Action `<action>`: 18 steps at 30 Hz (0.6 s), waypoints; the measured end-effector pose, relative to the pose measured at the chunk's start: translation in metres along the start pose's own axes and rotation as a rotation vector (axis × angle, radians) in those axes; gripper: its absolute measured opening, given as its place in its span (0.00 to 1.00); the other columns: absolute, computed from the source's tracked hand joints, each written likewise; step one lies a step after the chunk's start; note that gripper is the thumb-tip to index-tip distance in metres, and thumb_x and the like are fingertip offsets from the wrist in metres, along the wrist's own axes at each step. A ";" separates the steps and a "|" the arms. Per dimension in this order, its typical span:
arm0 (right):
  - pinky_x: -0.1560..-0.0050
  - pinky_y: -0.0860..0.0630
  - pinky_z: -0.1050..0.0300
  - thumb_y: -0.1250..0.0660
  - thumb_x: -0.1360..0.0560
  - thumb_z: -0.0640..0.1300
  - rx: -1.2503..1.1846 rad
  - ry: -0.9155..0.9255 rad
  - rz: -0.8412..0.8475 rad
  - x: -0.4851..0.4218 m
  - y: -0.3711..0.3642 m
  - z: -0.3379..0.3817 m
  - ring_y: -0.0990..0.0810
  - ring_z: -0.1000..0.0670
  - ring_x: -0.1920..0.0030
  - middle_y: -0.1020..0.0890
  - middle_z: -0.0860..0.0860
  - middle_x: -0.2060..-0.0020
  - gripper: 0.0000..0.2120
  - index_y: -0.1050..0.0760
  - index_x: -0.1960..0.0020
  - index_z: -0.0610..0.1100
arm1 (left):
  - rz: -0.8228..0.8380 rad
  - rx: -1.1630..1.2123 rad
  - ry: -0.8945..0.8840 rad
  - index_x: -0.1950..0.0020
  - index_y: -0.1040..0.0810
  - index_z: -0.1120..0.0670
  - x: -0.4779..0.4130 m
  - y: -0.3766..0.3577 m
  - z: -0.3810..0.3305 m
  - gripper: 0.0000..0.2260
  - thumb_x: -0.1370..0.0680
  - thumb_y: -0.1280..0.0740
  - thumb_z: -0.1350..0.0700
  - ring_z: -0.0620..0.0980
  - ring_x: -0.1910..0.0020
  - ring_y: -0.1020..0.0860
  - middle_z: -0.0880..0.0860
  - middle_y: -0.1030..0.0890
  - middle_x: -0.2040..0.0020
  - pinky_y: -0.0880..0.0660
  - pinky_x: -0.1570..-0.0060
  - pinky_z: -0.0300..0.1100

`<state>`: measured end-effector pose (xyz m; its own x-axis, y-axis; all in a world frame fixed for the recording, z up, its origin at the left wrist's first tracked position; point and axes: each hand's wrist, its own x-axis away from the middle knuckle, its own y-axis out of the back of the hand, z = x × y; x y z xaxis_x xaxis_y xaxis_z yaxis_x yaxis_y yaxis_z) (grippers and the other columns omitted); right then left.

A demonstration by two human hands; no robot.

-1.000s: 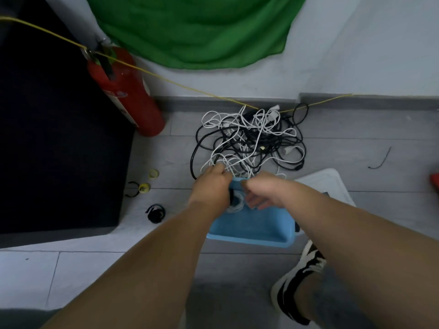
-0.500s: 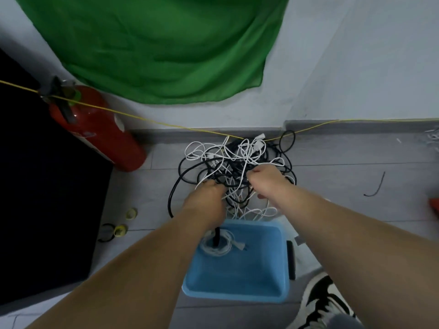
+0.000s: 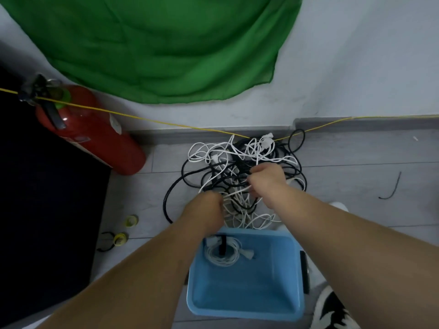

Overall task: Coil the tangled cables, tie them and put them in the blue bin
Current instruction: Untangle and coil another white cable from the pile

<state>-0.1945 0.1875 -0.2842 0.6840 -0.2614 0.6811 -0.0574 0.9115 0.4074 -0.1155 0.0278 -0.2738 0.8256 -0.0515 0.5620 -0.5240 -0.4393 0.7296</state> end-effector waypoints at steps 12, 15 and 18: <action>0.71 0.18 0.52 0.42 0.18 0.32 -0.247 0.053 0.218 0.096 0.068 0.100 0.15 0.45 0.66 0.15 0.43 0.61 0.09 0.27 0.48 0.43 | -0.305 -0.052 -0.194 0.54 0.26 0.47 0.057 0.120 -0.054 0.03 0.21 0.34 0.52 0.60 0.49 0.19 0.56 0.16 0.51 0.23 0.52 0.47; 0.62 0.15 0.49 0.42 0.19 0.29 -0.311 0.230 0.243 0.146 0.093 0.133 0.12 0.42 0.59 0.13 0.41 0.57 0.10 0.30 0.49 0.44 | -0.327 -0.065 -0.244 0.54 0.21 0.50 0.090 0.162 -0.062 0.07 0.21 0.34 0.48 0.58 0.51 0.19 0.54 0.16 0.53 0.24 0.53 0.45; 0.54 0.14 0.43 0.44 0.20 0.29 -0.331 0.385 0.214 0.195 0.108 0.158 0.12 0.42 0.57 0.13 0.40 0.57 0.11 0.32 0.52 0.44 | -0.378 -0.014 -0.237 0.51 0.19 0.51 0.119 0.200 -0.075 0.08 0.21 0.34 0.48 0.55 0.53 0.20 0.52 0.17 0.57 0.25 0.56 0.43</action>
<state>-0.1824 0.1844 -0.0113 0.9024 0.0197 0.4304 -0.0353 0.9990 0.0284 -0.1374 0.0009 -0.0317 0.9840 -0.0943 0.1513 -0.1778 -0.4544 0.8729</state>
